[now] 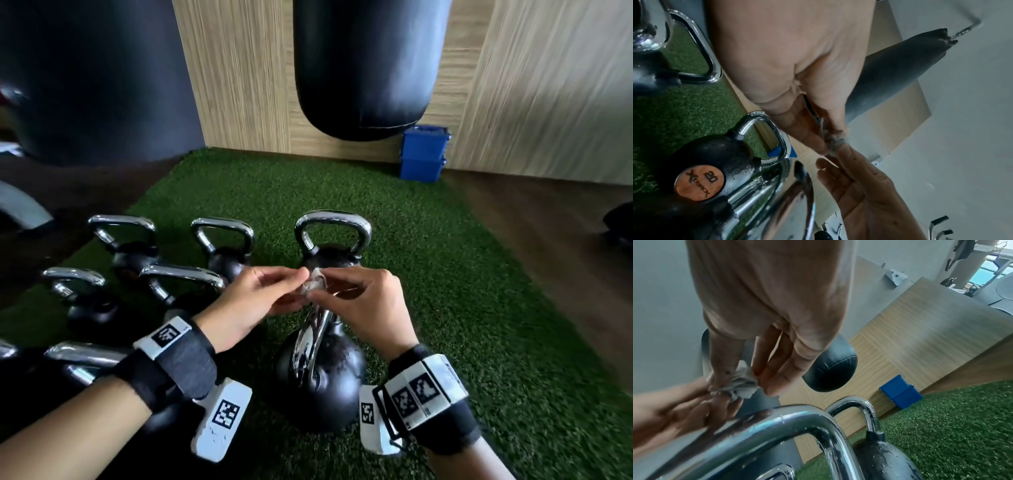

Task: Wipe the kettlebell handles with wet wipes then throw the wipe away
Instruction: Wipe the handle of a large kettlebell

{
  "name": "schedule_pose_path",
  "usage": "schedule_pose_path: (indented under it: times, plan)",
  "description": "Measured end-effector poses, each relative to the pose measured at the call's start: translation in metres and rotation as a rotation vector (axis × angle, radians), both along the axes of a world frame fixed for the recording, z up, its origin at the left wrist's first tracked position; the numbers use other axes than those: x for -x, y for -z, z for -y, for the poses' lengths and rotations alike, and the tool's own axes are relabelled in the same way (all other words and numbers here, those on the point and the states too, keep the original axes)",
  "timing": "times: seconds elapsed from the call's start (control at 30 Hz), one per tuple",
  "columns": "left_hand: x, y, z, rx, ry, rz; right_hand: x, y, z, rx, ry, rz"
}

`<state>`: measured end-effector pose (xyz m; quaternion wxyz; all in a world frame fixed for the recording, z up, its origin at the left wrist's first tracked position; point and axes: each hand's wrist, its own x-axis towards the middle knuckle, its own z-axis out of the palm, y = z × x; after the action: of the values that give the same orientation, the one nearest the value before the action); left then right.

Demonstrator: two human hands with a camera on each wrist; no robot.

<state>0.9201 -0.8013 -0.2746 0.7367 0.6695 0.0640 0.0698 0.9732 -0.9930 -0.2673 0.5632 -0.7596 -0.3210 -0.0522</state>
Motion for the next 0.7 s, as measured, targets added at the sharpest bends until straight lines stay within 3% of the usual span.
schedule_pose_path:
  times: [0.13,0.23,0.37,0.5,0.57,0.7]
  plan:
    - [0.006,-0.005,0.008,-0.116,0.101,-0.111,-0.003,0.015,0.002,-0.007,0.066,-0.003]
    - [0.010,-0.004,0.008,-0.294,0.172,-0.087,-0.010,0.032,0.010,-0.014,0.155,-0.056]
    - [0.011,0.027,-0.009,-0.682,0.033,-0.093,-0.022,0.060,0.029,0.017,0.347,-0.162]
    - [0.019,0.072,-0.014,-1.058,0.330,-0.232,-0.033,0.088,0.027,0.135,0.446,-0.308]
    - [0.017,0.090,-0.005,-1.076,0.449,-0.173,-0.036,0.097,0.018,0.156,0.445,-0.306]
    - [0.012,0.111,0.007,-1.100,0.394,-0.073,-0.042,0.109,0.001,0.154,0.399,-0.309]
